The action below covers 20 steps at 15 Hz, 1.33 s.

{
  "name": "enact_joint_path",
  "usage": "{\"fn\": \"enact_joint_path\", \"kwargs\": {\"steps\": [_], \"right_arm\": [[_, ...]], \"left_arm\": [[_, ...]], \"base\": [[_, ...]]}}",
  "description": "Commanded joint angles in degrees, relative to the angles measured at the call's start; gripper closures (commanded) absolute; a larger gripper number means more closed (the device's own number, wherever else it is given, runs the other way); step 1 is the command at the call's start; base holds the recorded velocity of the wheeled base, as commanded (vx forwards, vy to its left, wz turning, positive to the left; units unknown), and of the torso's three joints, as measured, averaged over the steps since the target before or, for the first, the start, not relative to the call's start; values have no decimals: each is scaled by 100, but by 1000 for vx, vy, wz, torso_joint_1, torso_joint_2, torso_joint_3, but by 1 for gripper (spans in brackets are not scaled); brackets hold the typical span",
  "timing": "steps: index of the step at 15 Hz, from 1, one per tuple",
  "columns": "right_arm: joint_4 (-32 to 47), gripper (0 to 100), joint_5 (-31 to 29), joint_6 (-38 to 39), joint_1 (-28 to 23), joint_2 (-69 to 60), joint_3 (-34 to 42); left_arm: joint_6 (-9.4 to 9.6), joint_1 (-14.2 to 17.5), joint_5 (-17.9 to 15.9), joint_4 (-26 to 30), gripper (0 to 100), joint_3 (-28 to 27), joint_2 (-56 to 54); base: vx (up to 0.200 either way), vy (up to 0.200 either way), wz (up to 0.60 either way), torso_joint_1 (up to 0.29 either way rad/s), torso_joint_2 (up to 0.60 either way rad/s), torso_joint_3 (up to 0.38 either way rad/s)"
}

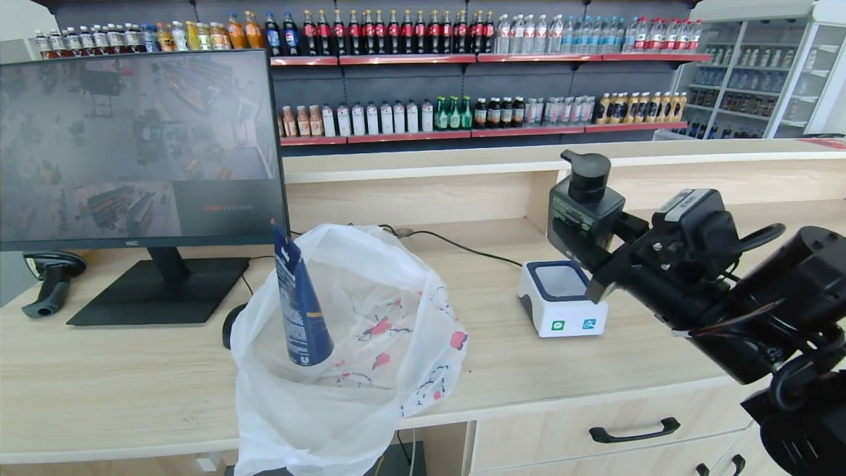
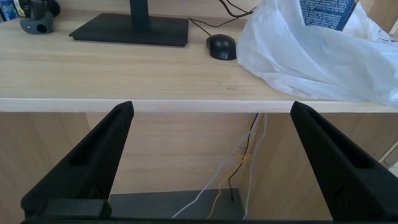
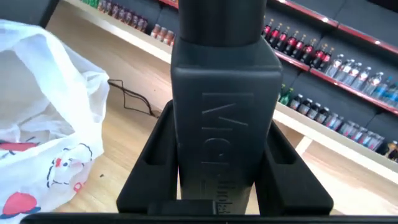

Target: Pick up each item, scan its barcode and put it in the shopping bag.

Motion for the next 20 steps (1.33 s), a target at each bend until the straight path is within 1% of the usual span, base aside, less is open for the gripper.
{"fn": "enact_joint_path", "kwargs": {"steps": [1, 3, 5, 6, 8, 11, 15, 16, 17, 20], "right_arm": [[-9, 100, 122, -214, -120, 394, -329], [-9, 100, 377, -944, -226, 561, -259], [-9, 100, 834, -1462, -613, 579, -206], [-9, 100, 1352, -1761, -929, 781, -162], [-9, 100, 1844, -2025, -1210, 974, -241], [-9, 100, 2178, -2209, -1237, 1264, -408], [-9, 100, 2337, -2236, -1228, 1405, -804], [-9, 100, 2486, -2315, -1263, 1431, -857], [-9, 100, 2521, -2394, -1360, 1572, -848], [-9, 100, 2530, -2517, -1386, 1634, -760]], "left_arm": [[-2, 7, 1, -1, 0, 0, -2], [-2, -1, 1, -1, 0, 0, -2], [-2, -1, 1, -10, 0, 0, -2], [-11, -1, 1, -19, 0, 0, -2], [-11, -1, 1, -10, 0, 0, -2], [-11, 7, 1, -19, 0, 0, -2], [-2, 7, 1, -36, 0, 0, -2], [16, -1, 1, -45, 0, 0, -2], [16, 7, 1, -45, 0, 0, -2], [7, -1, 1, -63, 0, 0, -2]], "base": [[0, 0, 0, 0, 0, 0], [0, 0, 0, 0, 0, 0], [0, 0, 0, 0, 0, 0], [0, 0, 0, 0, 0, 0], [0, 0, 0, 0, 0, 0], [0, 0, 0, 0, 0, 0], [0, 0, 0, 0, 0, 0], [0, 0, 0, 0, 0, 0], [0, 0, 0, 0, 0, 0], [0, 0, 0, 0, 0, 0]]}}
